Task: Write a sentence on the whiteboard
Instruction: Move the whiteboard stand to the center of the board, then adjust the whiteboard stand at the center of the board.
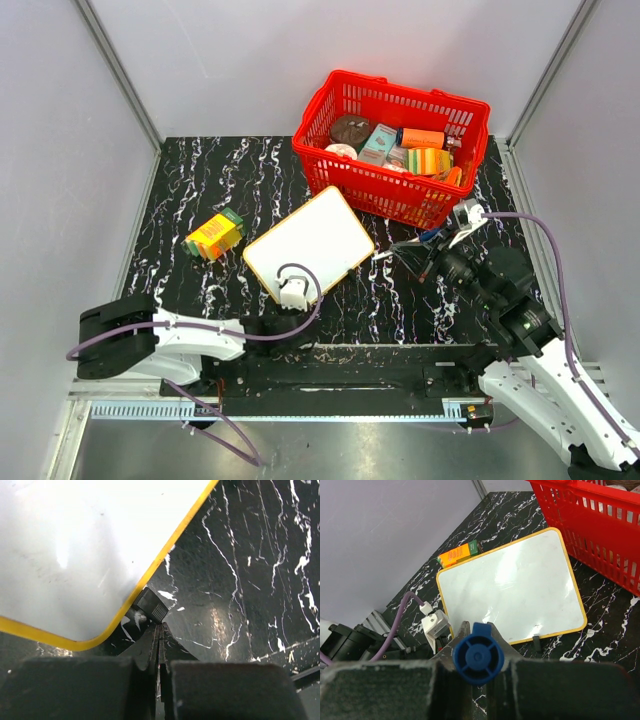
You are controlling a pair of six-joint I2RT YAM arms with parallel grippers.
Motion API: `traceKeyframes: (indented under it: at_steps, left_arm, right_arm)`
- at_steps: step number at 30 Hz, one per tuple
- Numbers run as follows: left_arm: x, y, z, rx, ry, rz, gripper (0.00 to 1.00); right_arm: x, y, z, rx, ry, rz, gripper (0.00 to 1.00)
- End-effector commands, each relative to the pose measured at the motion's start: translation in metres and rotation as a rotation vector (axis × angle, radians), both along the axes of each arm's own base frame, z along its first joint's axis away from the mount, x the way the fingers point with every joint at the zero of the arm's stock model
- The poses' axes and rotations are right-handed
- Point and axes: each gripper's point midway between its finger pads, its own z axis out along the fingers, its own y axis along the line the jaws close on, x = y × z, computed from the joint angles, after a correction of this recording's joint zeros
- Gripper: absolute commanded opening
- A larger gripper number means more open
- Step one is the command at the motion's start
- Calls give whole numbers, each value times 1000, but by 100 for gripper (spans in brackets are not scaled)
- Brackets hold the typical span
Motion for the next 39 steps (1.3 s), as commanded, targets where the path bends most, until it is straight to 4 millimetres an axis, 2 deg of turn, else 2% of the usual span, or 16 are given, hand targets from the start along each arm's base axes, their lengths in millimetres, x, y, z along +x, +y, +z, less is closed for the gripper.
traceKeyframes:
  at_steps: [1,2,8,15,23,26,27,30,31,34,35,36,39]
  left_arm:
    - [16,26,-6,9,-29,122,0]
    - [16,32,-11,16,-25,125,0]
    - [28,33,-6,-62,-35,168,0]
    - [36,48,-15,-106,-17,223,0]
    - [45,61,-14,-53,-24,236,0]
    - [39,52,-16,-59,-16,155,0]
    - [34,40,-14,-102,0,100,0]
    - [22,30,-11,-102,10,-28,29]
    - [22,26,-5,-105,2,-44,39]
    - [14,14,18,-99,-45,-119,51]
    - [13,11,28,-104,-71,-134,60]
    - [8,15,29,-69,-76,-146,63]
    - [10,9,59,-99,-123,-159,71]
  right_arm:
    - [0,6,8,20,-39,27,0]
    - [0,7,8,22,-40,32,0]
    - [1,8,7,21,-38,36,0]
    - [2,10,6,17,-35,43,0]
    - [3,10,5,15,-37,43,0]
    - [2,11,4,12,-36,47,0]
    - [2,11,6,12,-40,47,0]
    - [4,11,5,11,-38,46,0]
    - [5,13,4,10,-30,49,0]
    - [7,17,1,9,-18,61,0]
    - [8,17,1,9,-18,61,0]
    - [9,18,0,7,-16,62,0]
    - [12,19,-1,2,-21,58,0]
